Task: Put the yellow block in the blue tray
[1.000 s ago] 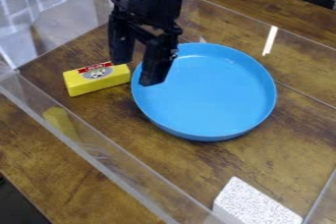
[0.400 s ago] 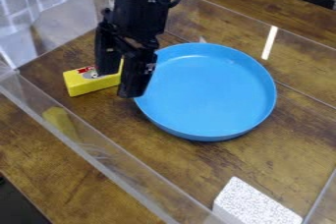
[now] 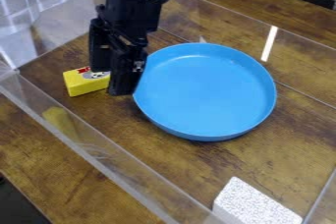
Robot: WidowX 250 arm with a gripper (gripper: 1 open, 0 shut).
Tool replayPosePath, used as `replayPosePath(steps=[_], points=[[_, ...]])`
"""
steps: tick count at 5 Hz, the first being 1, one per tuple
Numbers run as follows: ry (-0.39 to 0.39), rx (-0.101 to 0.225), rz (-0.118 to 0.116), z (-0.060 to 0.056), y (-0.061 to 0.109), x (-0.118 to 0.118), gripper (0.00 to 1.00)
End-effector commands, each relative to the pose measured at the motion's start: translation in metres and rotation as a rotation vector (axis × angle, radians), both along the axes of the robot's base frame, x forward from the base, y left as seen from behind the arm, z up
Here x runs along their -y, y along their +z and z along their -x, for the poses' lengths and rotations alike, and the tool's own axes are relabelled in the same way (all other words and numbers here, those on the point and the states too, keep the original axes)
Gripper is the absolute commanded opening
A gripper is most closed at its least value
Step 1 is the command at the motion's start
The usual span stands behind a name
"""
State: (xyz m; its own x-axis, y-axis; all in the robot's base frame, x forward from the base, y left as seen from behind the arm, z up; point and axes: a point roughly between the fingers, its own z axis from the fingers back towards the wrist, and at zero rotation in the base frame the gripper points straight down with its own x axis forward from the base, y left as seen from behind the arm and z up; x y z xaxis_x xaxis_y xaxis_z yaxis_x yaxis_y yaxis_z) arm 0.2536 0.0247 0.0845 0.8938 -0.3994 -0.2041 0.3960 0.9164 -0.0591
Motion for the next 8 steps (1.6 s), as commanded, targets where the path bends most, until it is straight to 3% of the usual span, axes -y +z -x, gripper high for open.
replayPosePath(steps=[1, 4, 8], points=[[-0.023, 0.07, -0.009, -0.005, 0.015, -0.008, 1.0], [-0.069, 0.069, -0.01, -0.003, 0.007, -0.022, 1.0], [-0.029, 0.078, 0.024, -0.003, -0.018, -0.05, 1.0]])
